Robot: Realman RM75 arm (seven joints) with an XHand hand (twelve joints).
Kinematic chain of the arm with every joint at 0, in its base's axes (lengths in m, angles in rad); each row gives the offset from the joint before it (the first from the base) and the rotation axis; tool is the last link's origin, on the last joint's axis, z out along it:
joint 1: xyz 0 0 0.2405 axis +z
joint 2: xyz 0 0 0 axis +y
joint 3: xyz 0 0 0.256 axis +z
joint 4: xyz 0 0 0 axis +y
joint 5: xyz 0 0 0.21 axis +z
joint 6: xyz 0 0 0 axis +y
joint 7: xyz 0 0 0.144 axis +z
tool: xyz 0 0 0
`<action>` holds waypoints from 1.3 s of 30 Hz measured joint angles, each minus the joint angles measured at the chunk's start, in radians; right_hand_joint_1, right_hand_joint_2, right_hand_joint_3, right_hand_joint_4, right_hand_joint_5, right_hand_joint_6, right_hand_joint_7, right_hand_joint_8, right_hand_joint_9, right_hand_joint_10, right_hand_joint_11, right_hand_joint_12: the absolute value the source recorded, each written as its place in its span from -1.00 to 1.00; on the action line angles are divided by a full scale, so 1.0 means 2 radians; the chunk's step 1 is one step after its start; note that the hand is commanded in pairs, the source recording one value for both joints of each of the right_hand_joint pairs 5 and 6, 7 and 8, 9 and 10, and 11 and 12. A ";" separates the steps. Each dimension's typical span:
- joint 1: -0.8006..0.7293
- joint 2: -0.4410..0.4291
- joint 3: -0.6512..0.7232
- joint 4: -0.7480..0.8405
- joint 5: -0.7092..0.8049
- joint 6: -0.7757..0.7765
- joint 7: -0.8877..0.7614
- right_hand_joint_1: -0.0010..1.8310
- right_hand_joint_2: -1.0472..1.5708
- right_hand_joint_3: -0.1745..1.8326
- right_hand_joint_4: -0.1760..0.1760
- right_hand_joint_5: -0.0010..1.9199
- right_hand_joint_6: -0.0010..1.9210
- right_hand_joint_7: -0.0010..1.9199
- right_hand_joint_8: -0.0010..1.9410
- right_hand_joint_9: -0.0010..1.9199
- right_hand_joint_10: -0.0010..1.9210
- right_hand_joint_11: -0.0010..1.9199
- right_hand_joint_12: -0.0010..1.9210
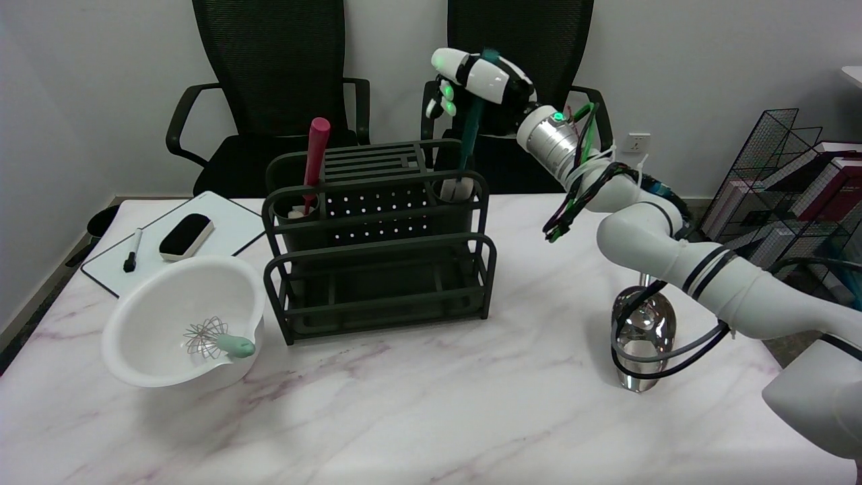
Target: Place the blue sponge bottle brush into the kitchen storage rack.
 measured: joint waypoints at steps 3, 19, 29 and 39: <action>-0.002 0.000 0.000 -0.001 0.000 0.007 0.000 0.14 0.36 0.52 0.00 0.09 0.09 0.43 0.42 0.43 0.43 -0.19 -0.19; -0.014 0.002 0.007 -0.004 -0.001 0.044 -0.001 0.26 0.22 0.54 0.00 -0.33 -0.33 0.11 0.10 -0.14 -0.14 -0.55 -0.55; -0.047 0.008 0.059 0.009 -0.017 0.073 -0.001 0.24 0.29 0.46 0.00 -0.28 -0.28 0.12 0.11 -0.17 -0.17 -0.59 -0.59; -0.122 0.015 0.152 0.039 -0.039 0.106 -0.002 0.21 0.38 0.36 0.00 -0.22 -0.22 0.15 0.14 -0.15 -0.16 -0.61 -0.61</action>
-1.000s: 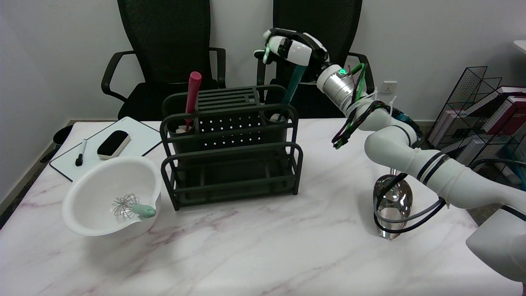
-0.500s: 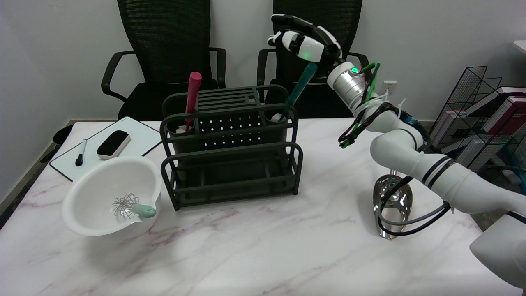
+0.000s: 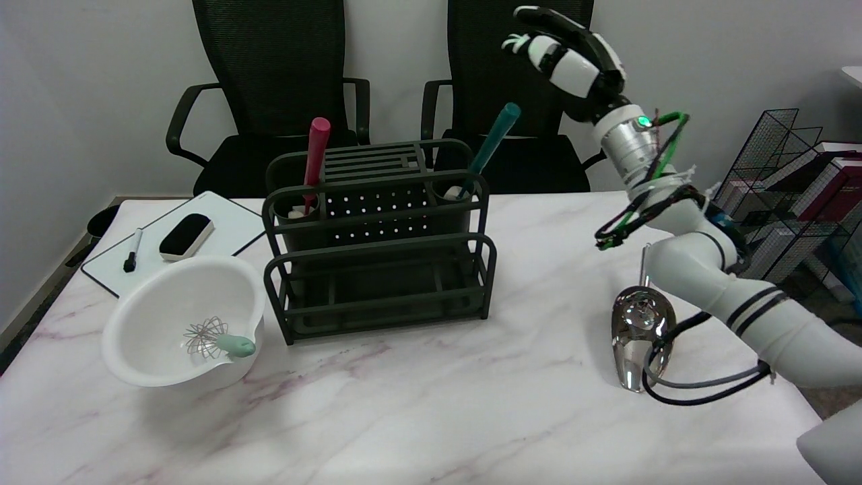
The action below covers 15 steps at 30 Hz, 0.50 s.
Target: Place the blue sponge bottle brush into the kitchen storage rack.
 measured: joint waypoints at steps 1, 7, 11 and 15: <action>-0.007 0.000 0.007 0.002 -0.001 0.003 0.000 0.20 0.39 0.36 0.00 -0.21 -0.21 0.16 0.15 -0.15 -0.15 -0.61 -0.61; -0.069 0.000 0.059 0.012 -0.008 0.035 0.000 0.18 0.43 0.39 0.00 -0.14 -0.14 0.21 0.20 -0.11 -0.12 -0.56 -0.56; -0.107 -0.003 0.086 0.012 -0.011 0.066 0.000 0.16 0.46 0.42 0.00 -0.07 -0.08 0.24 0.23 -0.08 -0.08 -0.49 -0.49; -0.142 -0.007 0.106 0.003 -0.010 0.106 0.000 0.15 0.48 0.43 0.00 -0.06 -0.06 0.25 0.24 -0.05 -0.05 -0.45 -0.45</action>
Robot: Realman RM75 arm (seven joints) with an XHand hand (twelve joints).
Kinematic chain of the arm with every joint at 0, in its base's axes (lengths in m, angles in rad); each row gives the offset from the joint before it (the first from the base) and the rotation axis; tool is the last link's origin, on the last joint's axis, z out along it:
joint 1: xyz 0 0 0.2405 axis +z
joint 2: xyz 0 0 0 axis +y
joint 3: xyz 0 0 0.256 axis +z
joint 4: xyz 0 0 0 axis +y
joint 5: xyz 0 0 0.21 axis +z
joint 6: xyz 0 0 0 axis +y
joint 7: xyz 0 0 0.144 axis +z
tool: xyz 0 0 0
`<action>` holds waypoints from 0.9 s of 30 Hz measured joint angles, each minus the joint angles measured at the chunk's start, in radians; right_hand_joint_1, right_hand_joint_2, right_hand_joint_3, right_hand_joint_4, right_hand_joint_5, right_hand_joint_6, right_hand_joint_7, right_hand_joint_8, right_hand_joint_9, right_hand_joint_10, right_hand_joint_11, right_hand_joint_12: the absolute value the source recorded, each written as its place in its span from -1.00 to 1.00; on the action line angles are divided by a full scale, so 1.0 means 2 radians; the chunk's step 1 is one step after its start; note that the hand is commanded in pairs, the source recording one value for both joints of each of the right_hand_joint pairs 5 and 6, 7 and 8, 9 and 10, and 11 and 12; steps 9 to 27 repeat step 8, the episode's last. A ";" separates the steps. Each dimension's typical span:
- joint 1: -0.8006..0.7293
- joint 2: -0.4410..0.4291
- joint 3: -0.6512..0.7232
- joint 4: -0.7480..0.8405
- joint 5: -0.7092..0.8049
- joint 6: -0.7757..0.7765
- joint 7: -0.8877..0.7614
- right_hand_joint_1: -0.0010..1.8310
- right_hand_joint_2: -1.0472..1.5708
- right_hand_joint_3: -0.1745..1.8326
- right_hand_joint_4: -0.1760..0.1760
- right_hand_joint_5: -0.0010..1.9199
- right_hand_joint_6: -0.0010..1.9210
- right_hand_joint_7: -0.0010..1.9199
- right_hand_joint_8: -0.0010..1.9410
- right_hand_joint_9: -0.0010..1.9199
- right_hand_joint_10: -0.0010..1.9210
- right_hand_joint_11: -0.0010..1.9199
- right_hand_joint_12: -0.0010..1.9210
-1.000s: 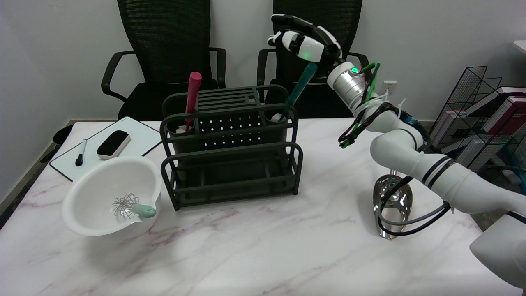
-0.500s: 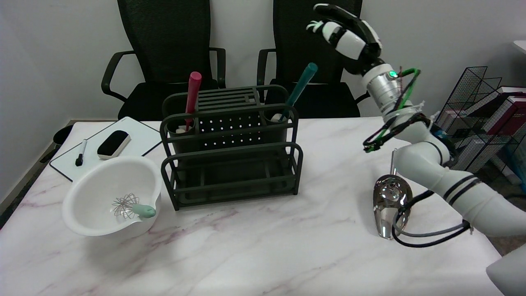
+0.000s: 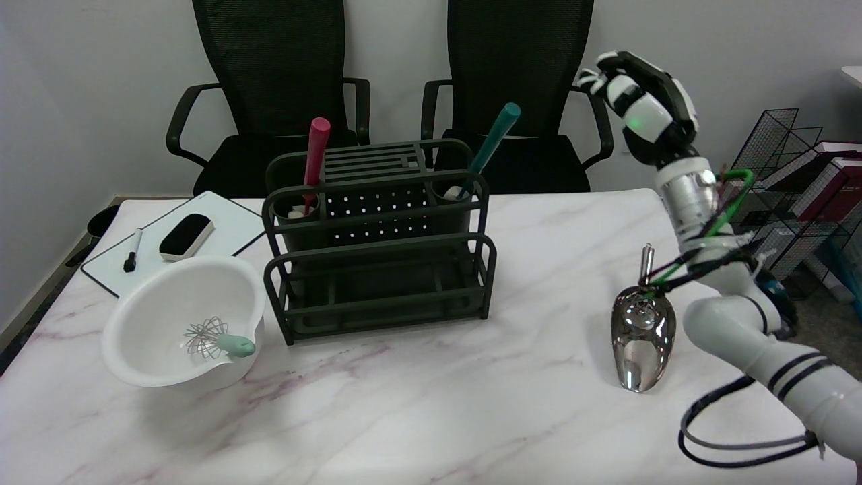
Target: Place the blue sponge bottle brush into the kitchen storage rack.
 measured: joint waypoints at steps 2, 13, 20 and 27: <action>-0.019 -0.003 0.008 -0.006 0.002 0.024 0.000 0.15 0.48 0.43 0.00 -0.05 -0.05 0.26 0.24 -0.04 -0.04 -0.45 -0.45; -0.074 -0.016 0.023 -0.029 0.014 0.094 -0.003 0.13 0.50 0.44 0.00 -0.02 -0.03 0.28 0.27 0.04 0.04 -0.39 -0.39; -0.074 -0.016 0.023 -0.029 0.014 0.094 -0.003 0.13 0.50 0.44 0.00 -0.02 -0.03 0.28 0.27 0.04 0.04 -0.39 -0.39; -0.074 -0.016 0.023 -0.029 0.014 0.094 -0.003 0.13 0.50 0.44 0.00 -0.02 -0.03 0.28 0.27 0.04 0.04 -0.39 -0.39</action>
